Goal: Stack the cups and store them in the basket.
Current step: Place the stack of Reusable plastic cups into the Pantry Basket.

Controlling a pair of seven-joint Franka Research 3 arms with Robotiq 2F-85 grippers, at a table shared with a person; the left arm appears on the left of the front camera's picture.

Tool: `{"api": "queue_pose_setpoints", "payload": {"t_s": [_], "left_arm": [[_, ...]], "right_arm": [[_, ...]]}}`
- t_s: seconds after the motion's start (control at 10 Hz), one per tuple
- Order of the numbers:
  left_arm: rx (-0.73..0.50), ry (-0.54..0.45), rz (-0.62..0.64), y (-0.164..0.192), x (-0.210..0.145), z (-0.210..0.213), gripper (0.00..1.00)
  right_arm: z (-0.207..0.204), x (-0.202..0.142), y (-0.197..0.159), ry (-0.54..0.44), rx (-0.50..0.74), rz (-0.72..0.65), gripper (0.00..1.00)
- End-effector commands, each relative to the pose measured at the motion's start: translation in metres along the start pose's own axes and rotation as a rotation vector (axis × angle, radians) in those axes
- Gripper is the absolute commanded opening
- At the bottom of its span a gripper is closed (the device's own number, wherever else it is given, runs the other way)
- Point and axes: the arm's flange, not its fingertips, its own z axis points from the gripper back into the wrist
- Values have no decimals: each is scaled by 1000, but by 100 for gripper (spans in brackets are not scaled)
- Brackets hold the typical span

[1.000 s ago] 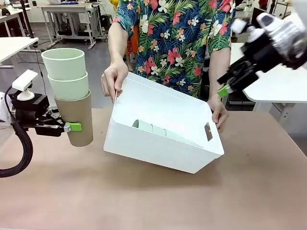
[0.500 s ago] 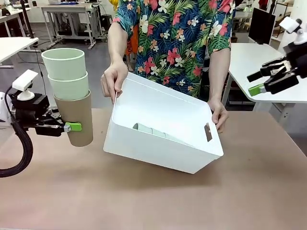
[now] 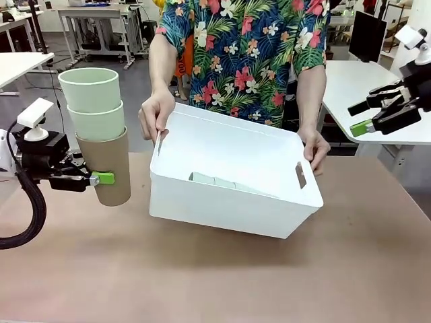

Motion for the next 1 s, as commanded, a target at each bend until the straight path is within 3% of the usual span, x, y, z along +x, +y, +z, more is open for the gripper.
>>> {"api": "queue_pose_setpoints", "payload": {"t_s": [0.0,0.9], "left_arm": [[0,-9,-9,-1,5,0,85],[0,-9,-9,-1,5,0,85]], "right_arm": [[1,2,0,-1,4,-15,100],[1,2,0,-1,4,-15,100]]}}
